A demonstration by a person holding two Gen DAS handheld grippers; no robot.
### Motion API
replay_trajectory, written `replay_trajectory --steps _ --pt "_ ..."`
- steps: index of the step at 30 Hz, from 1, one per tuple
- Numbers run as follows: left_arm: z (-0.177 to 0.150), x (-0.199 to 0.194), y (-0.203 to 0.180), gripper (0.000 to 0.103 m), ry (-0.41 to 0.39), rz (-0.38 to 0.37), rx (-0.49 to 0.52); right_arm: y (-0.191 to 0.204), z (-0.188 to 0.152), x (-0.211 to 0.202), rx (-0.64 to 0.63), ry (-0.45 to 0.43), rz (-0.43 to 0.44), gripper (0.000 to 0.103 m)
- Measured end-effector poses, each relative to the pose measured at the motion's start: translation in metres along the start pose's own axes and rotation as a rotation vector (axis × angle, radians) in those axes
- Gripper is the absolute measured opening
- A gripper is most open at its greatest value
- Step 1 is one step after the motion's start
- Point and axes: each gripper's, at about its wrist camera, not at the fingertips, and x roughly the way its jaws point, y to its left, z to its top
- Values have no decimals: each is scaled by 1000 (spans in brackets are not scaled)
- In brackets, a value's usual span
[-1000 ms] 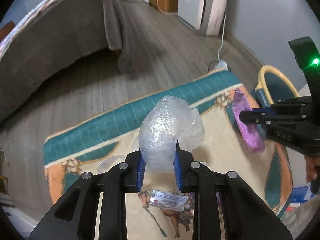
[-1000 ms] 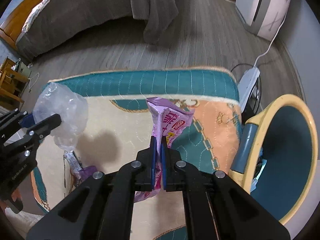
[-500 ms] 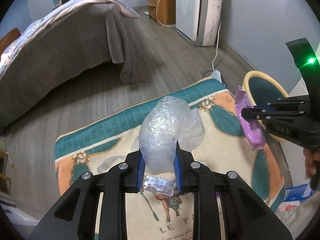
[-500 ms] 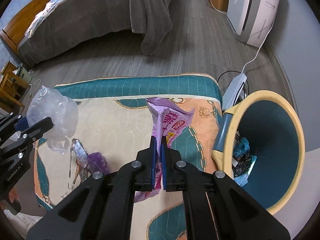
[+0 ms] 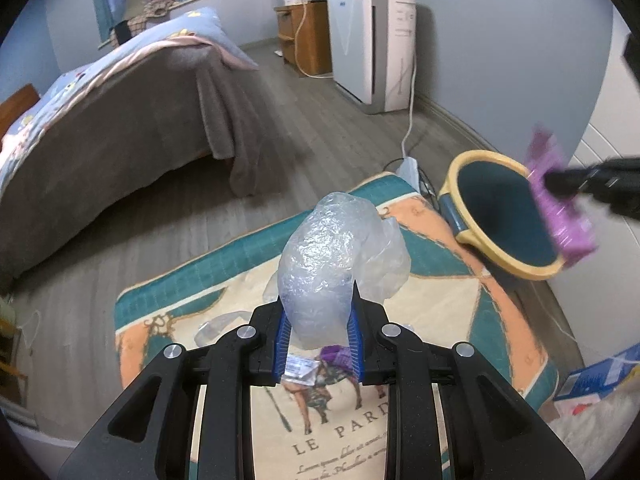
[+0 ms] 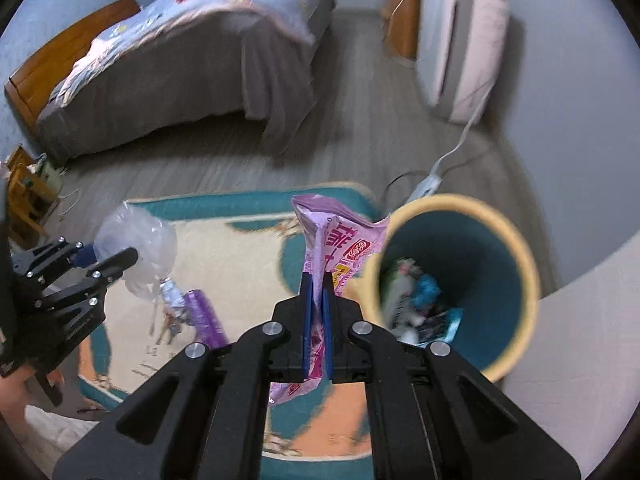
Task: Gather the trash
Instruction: 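Carry the pink wrapper and clear bag with both tools over the wastebasket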
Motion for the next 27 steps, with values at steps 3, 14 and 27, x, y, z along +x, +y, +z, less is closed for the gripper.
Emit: replay_trajectory --steps 3,14,27 --pt "-1 6 -4 26 16 -10 2 -10 -1 -8 -11 -19 -40 4" --pt "8 3 -41 26 -9 -55 46 -49 7 27 -2 22 -97 4" --pt "17 -3 -120 26 -37 -179 80 -97 1 30 106 21 -103 4"
